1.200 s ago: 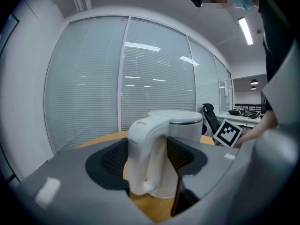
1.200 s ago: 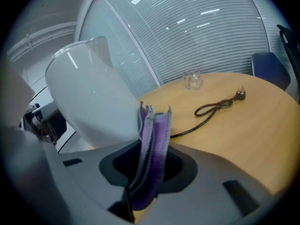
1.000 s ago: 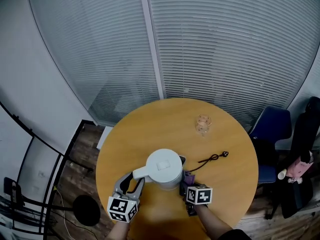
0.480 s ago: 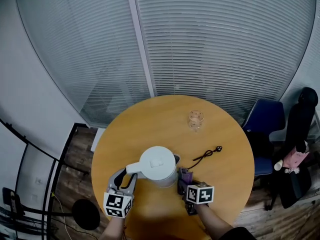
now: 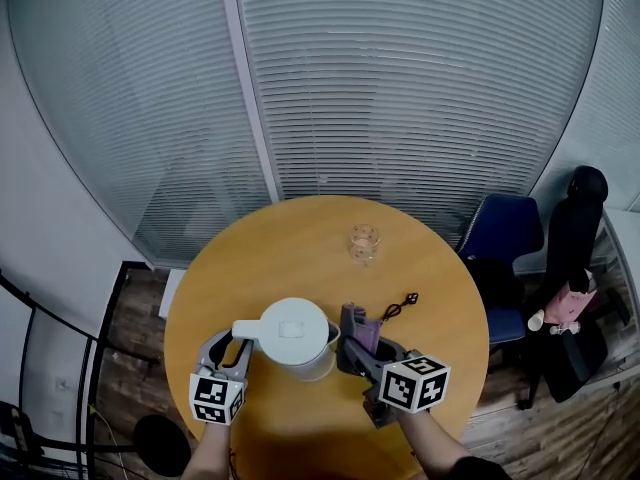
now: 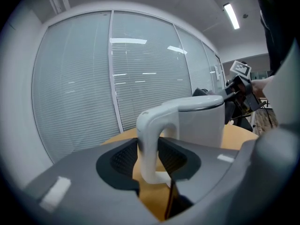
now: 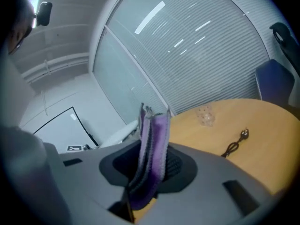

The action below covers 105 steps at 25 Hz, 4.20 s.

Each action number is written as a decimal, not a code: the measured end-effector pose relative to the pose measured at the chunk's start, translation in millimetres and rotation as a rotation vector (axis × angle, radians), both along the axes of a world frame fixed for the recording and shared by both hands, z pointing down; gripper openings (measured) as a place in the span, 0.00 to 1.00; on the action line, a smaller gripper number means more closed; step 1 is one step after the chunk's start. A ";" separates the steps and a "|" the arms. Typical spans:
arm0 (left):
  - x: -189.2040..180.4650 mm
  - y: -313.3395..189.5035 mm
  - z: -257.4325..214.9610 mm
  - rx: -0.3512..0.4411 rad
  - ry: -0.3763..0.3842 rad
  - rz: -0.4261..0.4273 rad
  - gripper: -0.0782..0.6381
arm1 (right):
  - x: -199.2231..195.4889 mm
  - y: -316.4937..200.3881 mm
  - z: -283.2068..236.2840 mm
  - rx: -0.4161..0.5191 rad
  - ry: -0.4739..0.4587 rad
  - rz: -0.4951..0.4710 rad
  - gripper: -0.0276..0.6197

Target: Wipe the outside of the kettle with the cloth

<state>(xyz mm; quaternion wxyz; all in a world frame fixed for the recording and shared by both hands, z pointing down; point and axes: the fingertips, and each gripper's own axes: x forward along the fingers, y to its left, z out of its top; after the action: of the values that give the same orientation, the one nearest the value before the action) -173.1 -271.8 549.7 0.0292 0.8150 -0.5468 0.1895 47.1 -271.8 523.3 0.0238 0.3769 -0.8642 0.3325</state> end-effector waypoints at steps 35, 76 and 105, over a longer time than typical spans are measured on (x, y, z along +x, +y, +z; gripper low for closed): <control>19.9 -72.2 6.4 -0.089 0.038 0.135 0.30 | -15.6 25.1 172.6 -0.350 0.193 -0.019 0.20; 22.2 -83.5 6.9 -0.072 0.074 0.142 0.30 | -22.6 -8.6 198.4 -0.408 0.167 -0.084 0.20; 1.8 -42.0 7.2 -0.107 0.082 0.037 0.30 | -10.9 27.7 47.0 -0.125 0.030 0.075 0.20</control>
<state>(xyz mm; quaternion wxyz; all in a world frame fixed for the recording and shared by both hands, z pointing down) -171.3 -313.8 556.9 0.0916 0.8292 -0.5192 0.1856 36.2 -244.1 570.3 0.0477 0.4119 -0.8265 0.3806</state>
